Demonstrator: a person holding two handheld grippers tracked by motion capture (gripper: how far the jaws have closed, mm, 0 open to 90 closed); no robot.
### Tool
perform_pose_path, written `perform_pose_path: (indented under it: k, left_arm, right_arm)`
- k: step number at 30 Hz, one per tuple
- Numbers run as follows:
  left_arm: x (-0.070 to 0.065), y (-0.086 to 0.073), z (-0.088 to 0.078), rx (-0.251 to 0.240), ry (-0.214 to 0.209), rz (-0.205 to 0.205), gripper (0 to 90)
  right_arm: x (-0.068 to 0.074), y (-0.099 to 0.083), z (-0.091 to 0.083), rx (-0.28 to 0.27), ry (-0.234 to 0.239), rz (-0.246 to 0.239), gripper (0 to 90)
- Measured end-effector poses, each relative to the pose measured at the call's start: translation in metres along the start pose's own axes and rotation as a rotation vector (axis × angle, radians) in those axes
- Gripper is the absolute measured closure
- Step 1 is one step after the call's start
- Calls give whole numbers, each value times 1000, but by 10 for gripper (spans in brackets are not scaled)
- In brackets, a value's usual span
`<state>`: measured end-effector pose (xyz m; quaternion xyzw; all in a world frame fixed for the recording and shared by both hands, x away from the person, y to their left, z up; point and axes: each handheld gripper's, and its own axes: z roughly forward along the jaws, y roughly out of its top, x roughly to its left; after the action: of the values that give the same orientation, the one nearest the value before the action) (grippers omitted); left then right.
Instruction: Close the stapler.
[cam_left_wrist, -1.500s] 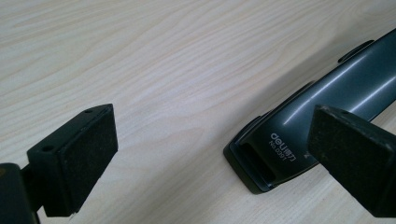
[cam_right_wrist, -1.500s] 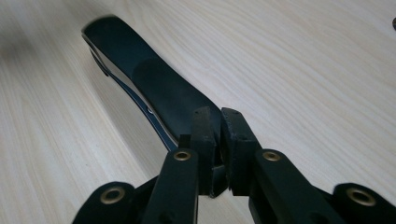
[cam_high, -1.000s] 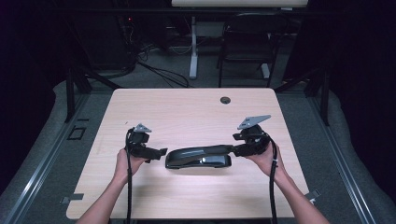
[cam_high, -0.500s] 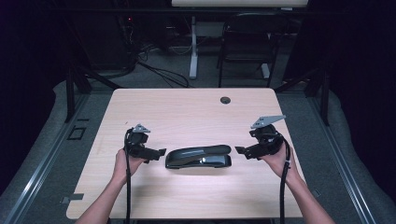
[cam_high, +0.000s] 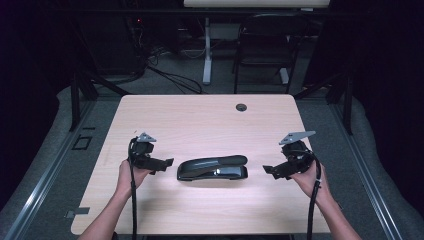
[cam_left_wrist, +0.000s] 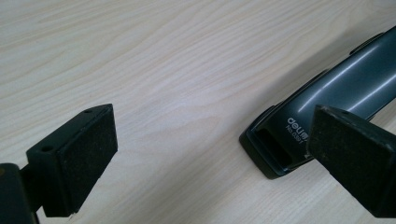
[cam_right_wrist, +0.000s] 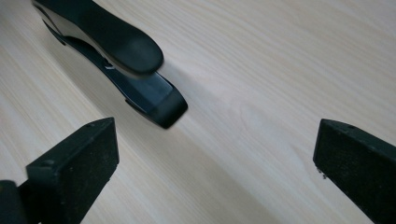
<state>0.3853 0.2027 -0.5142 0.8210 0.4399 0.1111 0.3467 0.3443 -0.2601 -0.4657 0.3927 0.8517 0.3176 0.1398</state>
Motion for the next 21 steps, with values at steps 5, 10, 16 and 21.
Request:
perform_pose_path:
  k: [5, 10, 16, 21]
  left_arm:
    - [1, -1, 1, -9, 23, 4, 22]
    - [4, -2, 2, 5, 25, 2, 21]
    - [6, -2, 5, 15, 34, 8, 18]
    - [9, -3, 7, 28, 33, 11, 15]
  right_arm:
    - [-7, -19, -1, 27, -21, 35, 0]
    - [-16, -35, -3, 54, -54, 56, 0]
    - [-28, -40, 3, 82, -85, 65, 0]
    - [-34, -44, 9, 116, -91, 70, 0]
